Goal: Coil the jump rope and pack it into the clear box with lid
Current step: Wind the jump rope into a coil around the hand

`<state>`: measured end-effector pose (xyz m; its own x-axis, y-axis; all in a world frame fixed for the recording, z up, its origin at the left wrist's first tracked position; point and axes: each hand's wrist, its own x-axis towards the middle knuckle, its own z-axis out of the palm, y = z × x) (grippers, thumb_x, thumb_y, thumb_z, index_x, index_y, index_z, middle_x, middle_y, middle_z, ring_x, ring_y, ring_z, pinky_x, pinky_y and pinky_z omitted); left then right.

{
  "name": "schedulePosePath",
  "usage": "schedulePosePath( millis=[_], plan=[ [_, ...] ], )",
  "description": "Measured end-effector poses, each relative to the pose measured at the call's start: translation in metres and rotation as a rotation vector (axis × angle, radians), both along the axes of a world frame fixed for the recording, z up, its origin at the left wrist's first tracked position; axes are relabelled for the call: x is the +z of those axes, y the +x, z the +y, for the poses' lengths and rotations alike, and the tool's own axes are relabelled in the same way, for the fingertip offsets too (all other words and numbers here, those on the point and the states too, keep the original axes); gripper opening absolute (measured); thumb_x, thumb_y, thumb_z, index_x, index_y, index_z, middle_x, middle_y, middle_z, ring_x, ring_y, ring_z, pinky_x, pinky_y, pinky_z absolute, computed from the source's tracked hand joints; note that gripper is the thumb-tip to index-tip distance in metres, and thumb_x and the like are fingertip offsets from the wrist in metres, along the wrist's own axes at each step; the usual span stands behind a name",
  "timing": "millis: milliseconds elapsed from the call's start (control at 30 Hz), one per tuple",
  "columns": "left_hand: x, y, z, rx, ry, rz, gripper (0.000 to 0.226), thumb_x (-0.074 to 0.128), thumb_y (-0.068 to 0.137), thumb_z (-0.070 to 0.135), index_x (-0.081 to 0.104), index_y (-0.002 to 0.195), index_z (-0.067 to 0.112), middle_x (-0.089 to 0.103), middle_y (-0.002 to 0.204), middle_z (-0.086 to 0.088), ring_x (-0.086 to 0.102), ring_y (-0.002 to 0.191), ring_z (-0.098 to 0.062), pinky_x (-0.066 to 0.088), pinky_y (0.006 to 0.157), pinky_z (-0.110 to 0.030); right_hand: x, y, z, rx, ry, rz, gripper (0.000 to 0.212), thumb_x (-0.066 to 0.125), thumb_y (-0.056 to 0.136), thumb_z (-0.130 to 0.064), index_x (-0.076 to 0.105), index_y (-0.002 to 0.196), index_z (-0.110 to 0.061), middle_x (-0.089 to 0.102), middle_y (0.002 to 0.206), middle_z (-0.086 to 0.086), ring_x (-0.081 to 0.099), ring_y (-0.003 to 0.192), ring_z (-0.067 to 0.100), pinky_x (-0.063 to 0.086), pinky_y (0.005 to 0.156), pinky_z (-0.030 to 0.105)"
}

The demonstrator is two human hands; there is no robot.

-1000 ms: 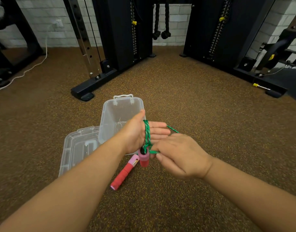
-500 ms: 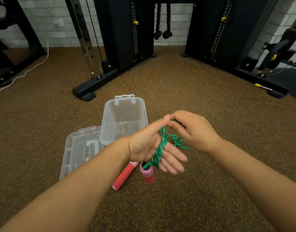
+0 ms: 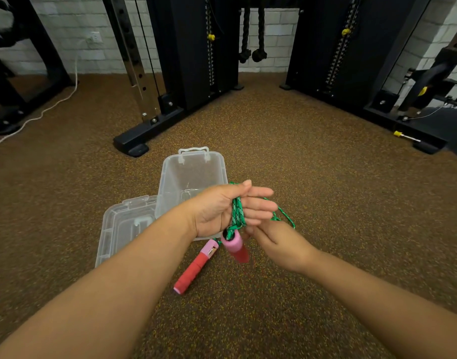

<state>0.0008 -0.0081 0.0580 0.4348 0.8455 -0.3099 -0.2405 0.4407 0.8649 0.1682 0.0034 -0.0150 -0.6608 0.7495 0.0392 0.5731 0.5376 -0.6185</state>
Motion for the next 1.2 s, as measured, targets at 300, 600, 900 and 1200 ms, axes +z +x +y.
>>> schedulePosePath(
  millis=[300,600,900,1200],
  plan=[
    [-0.006,-0.008,0.011,0.278,0.068,0.118,0.048,0.025,0.101,0.037,0.053,0.125,0.005,0.075,0.095,-0.005,0.072,0.086,-0.016,0.055,0.08,-0.027,0.021,0.006,-0.013,0.212,0.265,-0.111,0.028,0.039,0.097,-0.045,0.034,0.076,-0.026,0.063,0.08,0.007,0.057,0.077,0.03,0.025,0.059,0.032],
    [0.002,0.001,0.005,0.114,0.013,0.362,0.096,-0.001,0.09,0.064,0.064,0.111,-0.004,0.067,0.103,-0.027,0.067,0.095,-0.03,0.052,0.078,-0.028,0.067,-0.003,-0.019,0.253,0.287,0.209,0.024,0.046,0.092,-0.037,0.059,0.078,-0.023,0.048,0.065,-0.018,0.048,0.066,-0.007,0.045,0.062,0.03],
    [-0.011,-0.009,0.004,-0.177,0.01,0.37,0.117,-0.01,0.074,0.079,0.064,0.107,-0.007,0.069,0.086,-0.025,0.068,0.077,-0.031,0.048,0.077,-0.035,0.088,0.005,0.014,-0.009,0.108,0.306,0.019,0.05,0.091,-0.033,0.064,0.082,-0.024,0.068,0.077,-0.002,0.062,0.073,0.016,0.049,0.072,0.036],
    [-0.012,0.0,0.001,-0.341,-0.047,0.292,0.12,-0.014,0.071,0.08,0.068,0.099,-0.003,0.072,0.076,-0.02,0.069,0.072,-0.029,0.05,0.073,-0.032,0.067,0.003,0.033,-0.063,0.098,0.259,0.015,0.052,0.095,-0.031,0.06,0.083,-0.028,0.062,0.074,-0.01,0.058,0.072,0.01,0.046,0.071,0.032]
  ],
)
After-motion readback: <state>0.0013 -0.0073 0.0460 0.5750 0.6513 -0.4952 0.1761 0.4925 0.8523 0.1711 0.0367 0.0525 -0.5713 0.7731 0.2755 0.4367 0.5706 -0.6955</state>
